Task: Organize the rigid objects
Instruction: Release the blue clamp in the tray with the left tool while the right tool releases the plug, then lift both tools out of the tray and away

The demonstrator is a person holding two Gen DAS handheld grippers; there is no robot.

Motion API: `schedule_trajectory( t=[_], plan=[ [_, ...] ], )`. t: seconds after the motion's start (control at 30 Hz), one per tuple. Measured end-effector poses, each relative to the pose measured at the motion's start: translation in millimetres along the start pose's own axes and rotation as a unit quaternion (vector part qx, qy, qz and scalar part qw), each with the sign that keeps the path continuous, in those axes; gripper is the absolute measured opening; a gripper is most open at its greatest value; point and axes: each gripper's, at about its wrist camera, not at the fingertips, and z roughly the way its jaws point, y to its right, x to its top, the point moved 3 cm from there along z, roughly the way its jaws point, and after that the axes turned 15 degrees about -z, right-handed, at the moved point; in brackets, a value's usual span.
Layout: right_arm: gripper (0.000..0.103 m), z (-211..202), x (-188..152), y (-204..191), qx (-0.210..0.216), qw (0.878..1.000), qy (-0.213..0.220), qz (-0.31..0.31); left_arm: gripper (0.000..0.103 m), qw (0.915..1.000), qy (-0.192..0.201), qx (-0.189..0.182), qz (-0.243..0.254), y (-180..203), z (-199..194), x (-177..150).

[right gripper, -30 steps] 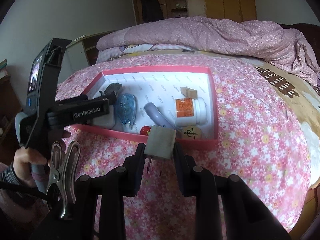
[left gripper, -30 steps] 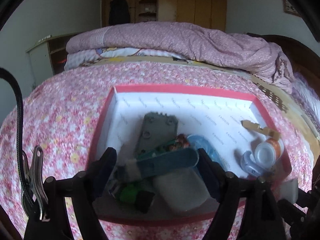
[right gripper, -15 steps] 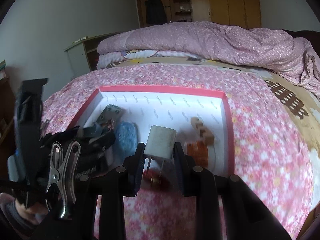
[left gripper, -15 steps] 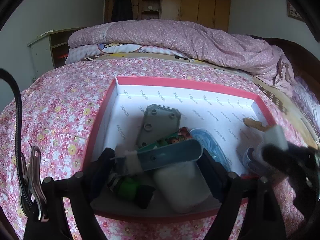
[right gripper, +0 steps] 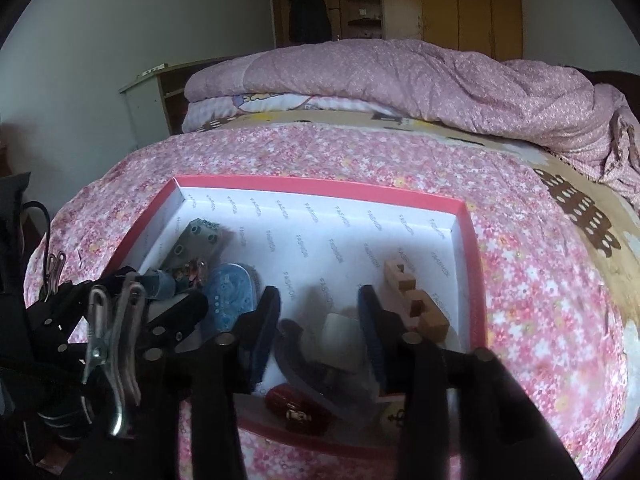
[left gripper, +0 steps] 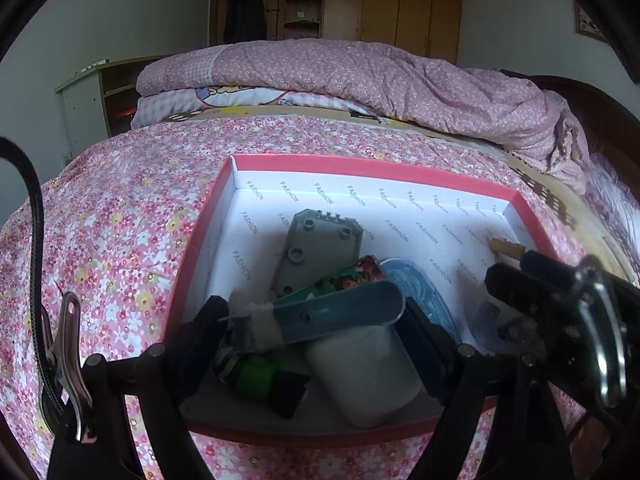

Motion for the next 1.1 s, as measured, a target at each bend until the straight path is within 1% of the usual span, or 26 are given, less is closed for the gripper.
schedule_trajectory(
  t=[0.03,0.1,0.27,0.5,0.57,0.63,0.7,0.87,1.0,1.1],
  plan=[
    [0.054,-1.8,-0.6,0.7,0.000,1.000,0.002,0.002,0.088,1.0000,0.000,0.002,0.001,0.1,-0.3,0.2],
    [0.058,-5.4,-0.4,0.1,-0.001,1.000,0.008,0.004,0.088,1.0000,0.002,0.007,0.005,1.1,-0.8,1.3],
    [0.058,-13.2,-0.1,-4.1,0.004,1.000,0.016,0.001,0.088,0.9998,0.006,0.014,0.011,2.5,-4.1,2.7],
    [0.058,-29.8,-2.4,-4.6,0.010,1.000,0.028,0.007,0.088,1.0000,0.004,0.004,0.002,-0.2,-20.3,7.8],
    [0.059,-37.3,-3.8,-3.5,0.012,0.999,0.032,0.010,0.088,1.0000,0.005,0.003,0.000,-0.3,-27.5,8.7],
    [0.062,-43.4,-5.3,-2.7,0.011,0.999,0.034,0.015,0.088,1.0000,0.008,0.002,0.001,0.2,-35.8,8.5],
    [0.064,-51.7,-8.3,-2.9,0.011,0.999,0.037,0.019,0.088,0.9999,0.011,0.003,0.001,0.7,-44.7,7.3],
    [0.064,-69.3,-20.4,-5.4,0.017,0.999,0.037,0.026,0.088,0.9999,0.012,0.001,0.002,-0.2,-65.6,-1.3],
    [0.064,-80.3,-34.6,-9.5,0.012,0.999,0.033,0.022,0.088,0.9999,0.011,0.002,0.011,-0.3,-77.4,-13.4],
    [0.065,-85.0,-46.4,-11.5,0.006,1.000,0.020,0.023,0.088,0.9998,0.003,-0.001,0.018,0.6,-84.9,-25.0]
  ],
)
